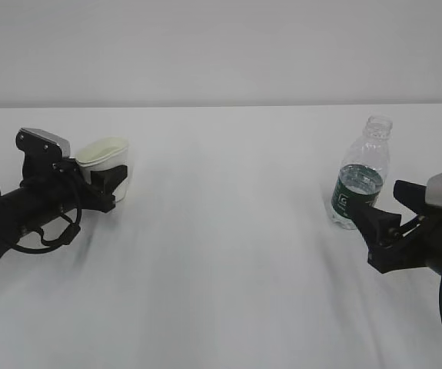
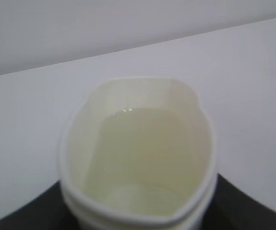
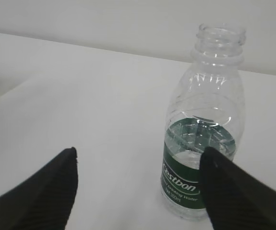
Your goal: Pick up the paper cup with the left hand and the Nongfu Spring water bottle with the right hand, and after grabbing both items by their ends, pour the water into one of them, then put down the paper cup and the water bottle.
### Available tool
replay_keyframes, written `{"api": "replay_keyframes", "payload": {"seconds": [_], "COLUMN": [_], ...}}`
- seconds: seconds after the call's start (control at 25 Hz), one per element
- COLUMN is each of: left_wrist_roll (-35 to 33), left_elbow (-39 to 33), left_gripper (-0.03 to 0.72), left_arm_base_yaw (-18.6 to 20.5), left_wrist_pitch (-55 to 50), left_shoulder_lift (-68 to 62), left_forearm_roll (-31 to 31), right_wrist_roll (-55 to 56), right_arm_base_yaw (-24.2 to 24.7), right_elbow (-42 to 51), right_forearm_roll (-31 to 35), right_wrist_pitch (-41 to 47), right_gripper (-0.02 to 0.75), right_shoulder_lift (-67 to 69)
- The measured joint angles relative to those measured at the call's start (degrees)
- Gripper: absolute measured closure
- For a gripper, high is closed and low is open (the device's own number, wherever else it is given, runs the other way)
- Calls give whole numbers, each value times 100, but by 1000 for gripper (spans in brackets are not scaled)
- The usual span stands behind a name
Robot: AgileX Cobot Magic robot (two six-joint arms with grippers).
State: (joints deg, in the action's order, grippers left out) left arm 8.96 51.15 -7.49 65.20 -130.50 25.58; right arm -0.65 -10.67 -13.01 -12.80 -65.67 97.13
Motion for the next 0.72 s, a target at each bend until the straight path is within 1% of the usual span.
{"api": "replay_keyframes", "payload": {"seconds": [0.24, 0.52, 0.72], "left_wrist_roll": [0, 0, 0], "left_elbow": [0, 0, 0], "left_gripper": [265, 251, 198], "left_arm_base_yaw": [0, 0, 0], "left_wrist_pitch": [10, 10, 10], "left_shoulder_lift": [0, 0, 0], "left_forearm_roll": [95, 108, 108], "right_wrist_roll": [0, 4, 4], "right_arm_base_yaw": [0, 0, 0], "right_elbow": [0, 0, 0], "right_forearm_roll": [-11, -11, -22], "right_wrist_pitch": [0, 0, 0], "right_gripper": [150, 150, 150], "right_shoulder_lift": [0, 0, 0]}}
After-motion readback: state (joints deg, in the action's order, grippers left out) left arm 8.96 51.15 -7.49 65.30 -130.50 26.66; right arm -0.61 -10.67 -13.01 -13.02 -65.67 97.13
